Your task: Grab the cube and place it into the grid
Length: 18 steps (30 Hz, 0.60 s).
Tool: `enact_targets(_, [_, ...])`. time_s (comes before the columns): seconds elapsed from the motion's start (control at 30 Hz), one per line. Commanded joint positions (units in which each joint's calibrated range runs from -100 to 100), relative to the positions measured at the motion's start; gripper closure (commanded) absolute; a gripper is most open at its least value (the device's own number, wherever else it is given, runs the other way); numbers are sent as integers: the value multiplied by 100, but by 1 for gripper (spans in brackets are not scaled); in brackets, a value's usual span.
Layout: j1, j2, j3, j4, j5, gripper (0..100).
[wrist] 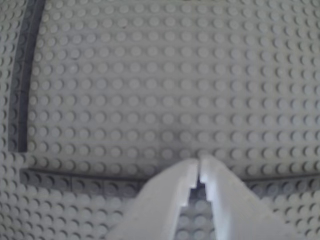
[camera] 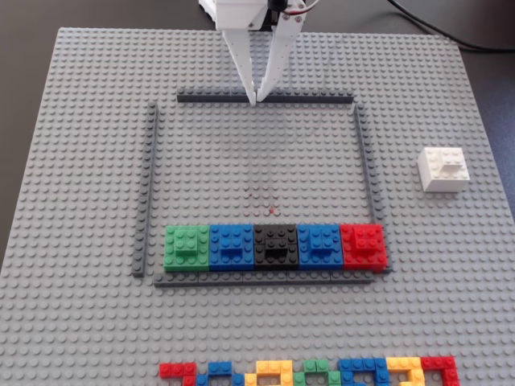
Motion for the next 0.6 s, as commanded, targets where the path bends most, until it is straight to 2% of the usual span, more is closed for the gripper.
enact_targets(0.0, [116, -195, 62, -291, -24, 100])
enact_targets(0.57, [116, -195, 62, -276, -24, 100])
